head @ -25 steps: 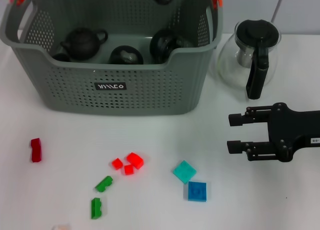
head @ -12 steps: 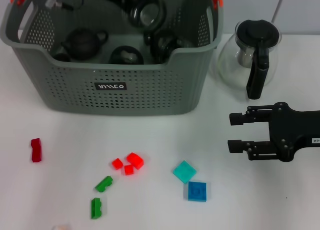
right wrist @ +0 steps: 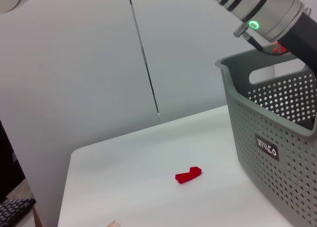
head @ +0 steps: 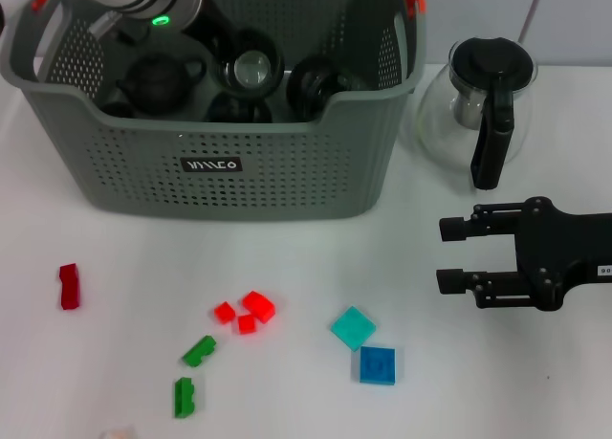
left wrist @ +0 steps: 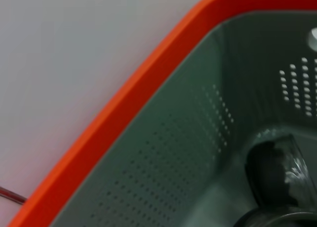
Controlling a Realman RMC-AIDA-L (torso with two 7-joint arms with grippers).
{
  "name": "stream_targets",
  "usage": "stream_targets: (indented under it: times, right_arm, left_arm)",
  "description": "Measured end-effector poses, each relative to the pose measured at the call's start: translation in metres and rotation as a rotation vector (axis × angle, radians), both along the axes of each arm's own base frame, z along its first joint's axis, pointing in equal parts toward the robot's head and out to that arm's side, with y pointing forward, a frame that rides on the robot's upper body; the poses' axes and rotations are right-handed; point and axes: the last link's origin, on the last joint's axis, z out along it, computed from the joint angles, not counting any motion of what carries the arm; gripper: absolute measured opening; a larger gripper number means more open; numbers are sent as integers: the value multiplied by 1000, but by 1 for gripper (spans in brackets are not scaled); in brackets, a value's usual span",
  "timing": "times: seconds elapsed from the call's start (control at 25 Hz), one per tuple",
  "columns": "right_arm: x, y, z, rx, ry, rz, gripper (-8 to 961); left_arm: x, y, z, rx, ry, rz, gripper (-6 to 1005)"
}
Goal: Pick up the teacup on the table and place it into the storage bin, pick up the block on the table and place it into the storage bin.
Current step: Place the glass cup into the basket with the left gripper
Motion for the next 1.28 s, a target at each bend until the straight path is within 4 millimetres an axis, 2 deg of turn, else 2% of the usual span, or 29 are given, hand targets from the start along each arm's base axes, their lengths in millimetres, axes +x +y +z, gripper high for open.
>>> stream_targets:
  times: [0.4,1.0,1.28]
  right_arm:
    - [2,-1,-1,-4,3,-7,683]
    - [3,-1,-1,0,1,-12,684]
    - [3,-1,-1,1,1,-13,684]
  left_arm:
    - [-7,-8,-18,-45,103,-8,183]
    - [-6,-12,-16,-49,89,16,212]
    - [6,-18,6,-11,5,19,502]
